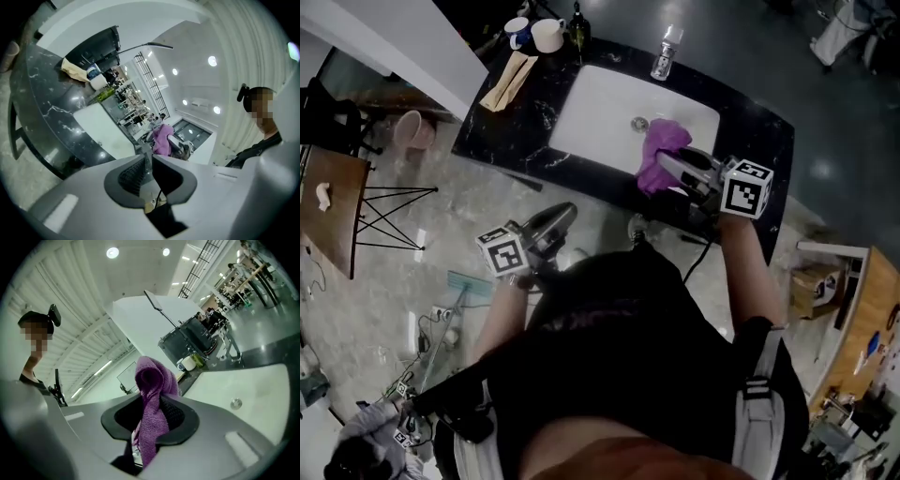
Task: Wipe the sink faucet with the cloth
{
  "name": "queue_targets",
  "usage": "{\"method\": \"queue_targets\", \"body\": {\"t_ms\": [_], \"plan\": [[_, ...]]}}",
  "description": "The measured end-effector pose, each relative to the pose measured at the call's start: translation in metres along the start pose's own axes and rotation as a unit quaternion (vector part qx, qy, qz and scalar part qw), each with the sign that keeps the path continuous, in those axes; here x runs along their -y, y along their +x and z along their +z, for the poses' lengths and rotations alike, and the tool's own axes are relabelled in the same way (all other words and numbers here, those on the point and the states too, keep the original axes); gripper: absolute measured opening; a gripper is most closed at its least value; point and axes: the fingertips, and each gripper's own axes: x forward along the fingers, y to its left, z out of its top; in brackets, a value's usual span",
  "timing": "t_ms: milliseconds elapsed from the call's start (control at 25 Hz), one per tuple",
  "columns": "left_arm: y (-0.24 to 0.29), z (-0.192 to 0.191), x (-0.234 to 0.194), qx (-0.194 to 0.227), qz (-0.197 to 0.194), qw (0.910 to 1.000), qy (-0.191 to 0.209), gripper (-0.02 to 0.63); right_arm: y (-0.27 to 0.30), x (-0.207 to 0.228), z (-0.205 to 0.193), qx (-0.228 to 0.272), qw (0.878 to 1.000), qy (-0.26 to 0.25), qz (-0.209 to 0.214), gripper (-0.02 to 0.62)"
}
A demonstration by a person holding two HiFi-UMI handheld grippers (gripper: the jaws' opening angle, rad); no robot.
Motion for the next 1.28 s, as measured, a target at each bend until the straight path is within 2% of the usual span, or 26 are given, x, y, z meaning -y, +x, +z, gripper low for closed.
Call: {"method": "queue_targets", "body": {"t_ms": [120, 240, 360, 480, 680, 760, 800, 840, 920, 1040, 1160, 1280], "plan": [[0.011, -0.003, 0.022, -0.033, -0.054, 0.9979, 0.005, 0.093, 0.011, -0.037, -0.057, 0.012, 1.000, 0.022, -0.007, 0.104], [0.019, -0.015, 0.037, -0.079, -0.084, 0.9931, 0.019, 0.176, 0.021, -0.065, -0.110, 0.006, 0.999, 0.031, -0.008, 0.104], [0.026, -0.035, 0.052, -0.118, -0.121, 0.9856, 0.015, 0.199, 0.022, -0.087, -0.152, -0.017, 1.000, 0.025, -0.008, 0.105], [0.030, -0.059, 0.068, -0.151, -0.161, 0.9753, 0.010, 0.188, 0.014, -0.099, -0.174, -0.002, 0.999, 0.040, -0.015, 0.106], [0.029, -0.087, 0.093, -0.185, -0.183, 0.9649, 0.034, 0.179, -0.011, -0.109, -0.193, 0.013, 0.998, 0.044, -0.030, 0.107], [0.035, -0.095, 0.111, -0.190, -0.202, 0.9604, 0.029, 0.203, -0.023, -0.109, -0.193, 0.019, 0.998, 0.042, -0.036, 0.107], [0.040, -0.099, 0.119, -0.190, -0.210, 0.9588, 0.026, 0.250, -0.030, -0.109, -0.192, 0.020, 0.998, 0.041, -0.037, 0.107], [0.046, -0.103, 0.126, -0.188, -0.211, 0.9590, 0.028, 0.282, -0.036, -0.110, -0.192, 0.019, 0.998, 0.038, -0.038, 0.107], [0.055, -0.112, 0.130, -0.180, -0.197, 0.9627, 0.045, 0.229, -0.045, -0.114, -0.194, 0.021, 0.999, 0.030, -0.036, 0.107], [0.059, -0.126, 0.135, -0.181, -0.172, 0.9666, 0.059, 0.197, -0.060, -0.117, -0.201, 0.021, 0.999, 0.027, -0.032, 0.109], [0.065, -0.134, 0.139, -0.178, -0.143, 0.9725, 0.046, 0.129, -0.078, -0.114, -0.205, 0.026, 0.999, 0.038, -0.025, 0.130], [0.063, -0.128, 0.127, -0.143, -0.110, 0.9830, 0.033, 0.109, -0.089, -0.111, -0.205, 0.038, 0.998, 0.044, -0.010, 0.167]]}}
